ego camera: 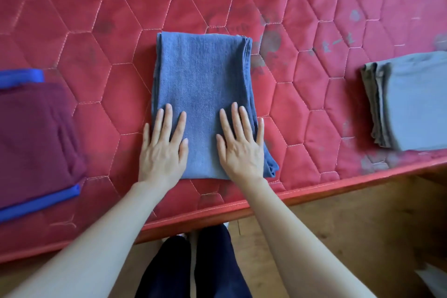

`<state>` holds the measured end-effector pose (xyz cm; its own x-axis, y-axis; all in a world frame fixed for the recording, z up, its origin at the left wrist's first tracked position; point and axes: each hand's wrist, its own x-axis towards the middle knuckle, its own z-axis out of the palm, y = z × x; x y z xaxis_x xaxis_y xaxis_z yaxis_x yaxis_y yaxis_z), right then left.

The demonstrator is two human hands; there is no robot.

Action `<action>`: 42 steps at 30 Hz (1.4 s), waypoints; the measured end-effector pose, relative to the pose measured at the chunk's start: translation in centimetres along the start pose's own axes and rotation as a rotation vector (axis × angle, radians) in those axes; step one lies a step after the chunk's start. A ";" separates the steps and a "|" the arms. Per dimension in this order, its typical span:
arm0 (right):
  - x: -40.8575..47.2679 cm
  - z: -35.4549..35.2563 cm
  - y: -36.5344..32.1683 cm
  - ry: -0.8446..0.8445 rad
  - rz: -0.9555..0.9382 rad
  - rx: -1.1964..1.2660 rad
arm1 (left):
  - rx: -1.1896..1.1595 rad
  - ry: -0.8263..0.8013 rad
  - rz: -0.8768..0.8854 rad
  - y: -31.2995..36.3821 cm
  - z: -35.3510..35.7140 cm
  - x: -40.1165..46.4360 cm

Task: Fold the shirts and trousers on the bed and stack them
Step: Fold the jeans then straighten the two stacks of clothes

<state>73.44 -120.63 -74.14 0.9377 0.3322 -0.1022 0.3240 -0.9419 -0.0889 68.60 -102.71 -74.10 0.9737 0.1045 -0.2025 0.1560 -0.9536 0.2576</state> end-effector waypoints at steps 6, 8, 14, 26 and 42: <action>-3.0 0.1 5.2 -0.207 0.292 0.042 | 0.024 -0.040 -0.018 0.3 0.0 -0.2; -2.8 -0.5 4.9 -0.170 0.298 0.042 | 0.043 -0.043 -0.016 0.4 -0.2 -0.1; 1.2 -2.6 -1.2 0.196 0.023 0.089 | 0.116 0.020 0.060 0.3 -0.6 0.5; 13.7 -1.3 1.6 0.019 0.089 0.046 | 0.247 0.113 0.197 -1.5 -2.4 13.2; 17.0 -1.5 1.8 -0.054 -0.023 0.079 | 0.304 0.036 0.180 0.0 -3.4 17.8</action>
<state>90.14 -116.73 -74.50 0.9214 0.3578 -0.1519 0.3324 -0.9278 -0.1691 86.45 -99.86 -74.47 0.9871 -0.0683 -0.1448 -0.0702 -0.9975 -0.0081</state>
